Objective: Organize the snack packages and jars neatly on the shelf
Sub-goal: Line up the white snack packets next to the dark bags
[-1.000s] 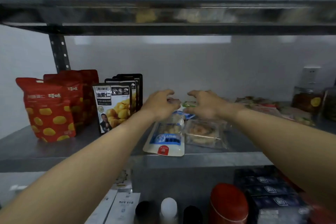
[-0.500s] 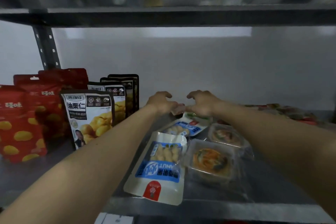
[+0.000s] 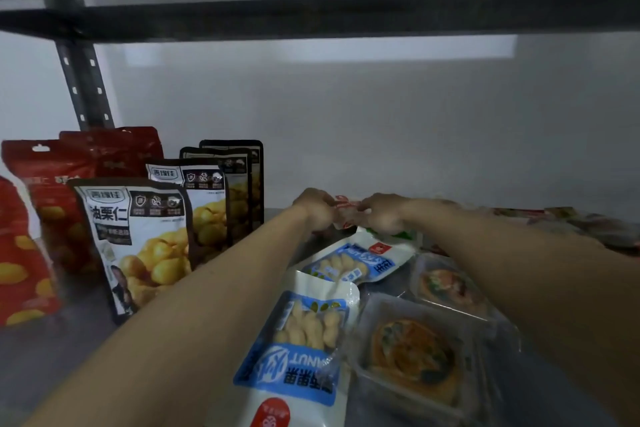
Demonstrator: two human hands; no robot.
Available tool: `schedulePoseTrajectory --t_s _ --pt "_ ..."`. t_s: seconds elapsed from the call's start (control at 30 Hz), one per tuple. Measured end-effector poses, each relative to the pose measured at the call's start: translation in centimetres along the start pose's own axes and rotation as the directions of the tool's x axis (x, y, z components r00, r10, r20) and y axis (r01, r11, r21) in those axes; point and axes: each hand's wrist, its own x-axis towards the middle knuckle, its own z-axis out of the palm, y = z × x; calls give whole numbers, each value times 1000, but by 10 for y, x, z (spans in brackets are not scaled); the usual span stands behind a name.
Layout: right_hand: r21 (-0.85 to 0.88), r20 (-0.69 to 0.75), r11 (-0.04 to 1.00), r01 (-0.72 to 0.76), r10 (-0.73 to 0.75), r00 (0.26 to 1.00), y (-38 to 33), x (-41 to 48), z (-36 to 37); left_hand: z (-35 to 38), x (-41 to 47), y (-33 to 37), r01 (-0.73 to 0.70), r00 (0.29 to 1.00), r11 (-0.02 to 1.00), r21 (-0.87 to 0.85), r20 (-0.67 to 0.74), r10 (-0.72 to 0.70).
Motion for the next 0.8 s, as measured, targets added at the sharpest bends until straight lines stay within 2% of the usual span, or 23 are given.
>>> schedulePoseTrajectory --t_s 0.17,0.3,0.5,0.8 --pt "-30 -3 1000 -5 5 1000 2 0 -1 9 3 -3 26 1000 997 -73 -10 -27" --pt "-35 27 999 1 0 1000 4 -8 -2 10 10 -11 31 997 999 -28 -73 -33" --pt "-28 40 999 19 -18 999 5 -25 -2 -3 0 -16 43 996 998 48 -84 -39" --pt "-37 2 999 26 -26 1000 -5 -29 3 -10 -13 -21 40 995 997 67 -97 -33"
